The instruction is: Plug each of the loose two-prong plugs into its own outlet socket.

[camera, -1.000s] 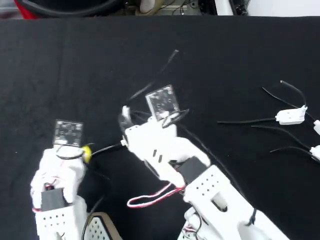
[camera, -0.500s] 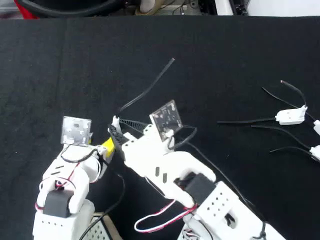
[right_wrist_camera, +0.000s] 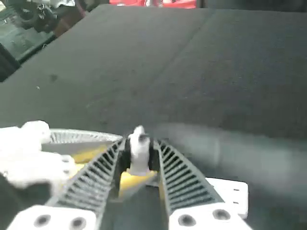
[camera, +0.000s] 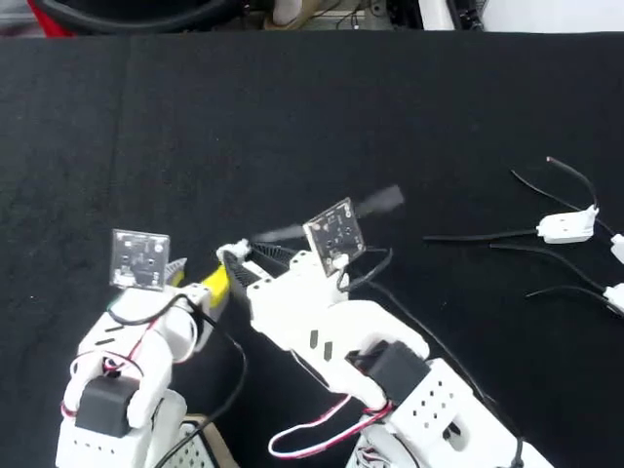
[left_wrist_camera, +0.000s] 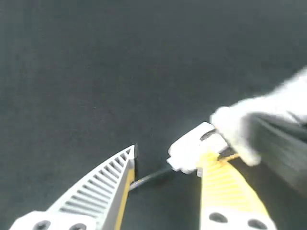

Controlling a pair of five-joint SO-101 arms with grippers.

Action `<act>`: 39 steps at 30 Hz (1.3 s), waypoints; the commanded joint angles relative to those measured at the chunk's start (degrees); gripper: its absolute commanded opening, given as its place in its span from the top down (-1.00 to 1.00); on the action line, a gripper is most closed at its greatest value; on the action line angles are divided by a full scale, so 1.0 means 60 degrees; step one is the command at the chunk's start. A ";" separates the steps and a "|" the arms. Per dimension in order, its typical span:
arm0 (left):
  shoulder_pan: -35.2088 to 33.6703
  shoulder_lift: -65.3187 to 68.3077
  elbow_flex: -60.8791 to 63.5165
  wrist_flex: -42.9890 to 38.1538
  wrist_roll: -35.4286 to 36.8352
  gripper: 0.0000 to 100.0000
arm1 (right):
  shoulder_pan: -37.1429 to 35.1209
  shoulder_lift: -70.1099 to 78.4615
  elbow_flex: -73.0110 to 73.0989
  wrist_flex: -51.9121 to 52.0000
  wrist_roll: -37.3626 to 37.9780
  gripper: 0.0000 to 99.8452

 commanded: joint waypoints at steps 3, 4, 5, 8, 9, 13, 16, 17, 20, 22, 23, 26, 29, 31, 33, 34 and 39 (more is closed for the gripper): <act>-0.0769 -0.0088 -0.0476 -0.0747 0.0117 0.56 | -0.0132 0.0037 -0.0681 0.0850 0.0190 0.98; -0.0740 -0.0088 -0.0476 -0.0703 0.0117 0.56 | -0.0132 0.0037 -0.0681 0.0850 0.0234 0.98; -0.0740 -0.0088 -0.0476 -0.0703 0.0117 0.56 | -0.0132 0.0037 -0.0681 0.0850 0.0249 0.98; -0.0769 -0.0088 -0.0476 -0.0542 0.0059 0.56 | -0.0044 0.0037 -0.0725 0.0835 0.0264 0.98; -0.0755 -0.0088 -0.0520 -0.0278 -0.0190 0.56 | 0.0073 0.0051 -0.0828 0.0894 0.0264 0.98; -0.0857 -0.0088 -0.0418 0.0982 -0.1978 0.57 | 0.0938 0.0154 -0.1223 0.1040 0.0674 0.98; -0.1590 -0.0088 -0.0212 0.1436 -0.3282 0.57 | 0.1304 0.0930 -0.1853 0.1700 0.0938 0.98; -0.1971 -0.0088 -0.0022 0.1436 -0.3575 0.57 | 0.1319 0.1370 -0.2117 0.1963 0.0982 0.98; -0.3128 -0.0088 0.0681 0.1436 -0.4249 0.57 | 0.1319 0.3143 -0.3011 0.2564 0.1143 0.98; -0.3875 -0.0088 0.1297 0.1128 -0.4498 0.57 | 0.1333 0.4549 -0.3846 0.2945 0.1158 0.98; -0.4198 -0.0088 0.1619 0.0864 -0.4542 0.57 | 0.1348 0.5238 -0.4344 0.3238 0.1158 0.98; -0.5062 -0.0088 0.2103 0.0205 -0.4645 0.57 | 0.1626 0.7245 -0.6044 0.4484 0.1553 0.98; -0.5487 -0.0088 0.2176 0.0044 -0.4645 0.57 | 0.2125 0.8872 -0.7670 0.5905 0.1758 0.98; -0.5619 -0.0088 0.2176 0.0044 -0.4645 0.57 | 0.2300 0.9678 -0.8432 0.6623 0.1905 0.98; -0.5634 -0.0088 0.2176 0.0029 -0.4645 0.57 | 0.2330 1.0249 -0.8842 0.6930 0.1963 0.98; -0.5619 -0.0088 0.2190 0.0029 -0.4645 0.57 | 0.2330 1.0469 -0.8901 0.6930 0.1963 0.98; -0.5634 -0.0088 0.2190 0.0029 -0.4645 0.57 | 0.2271 1.1172 -0.9077 0.6799 0.1934 0.98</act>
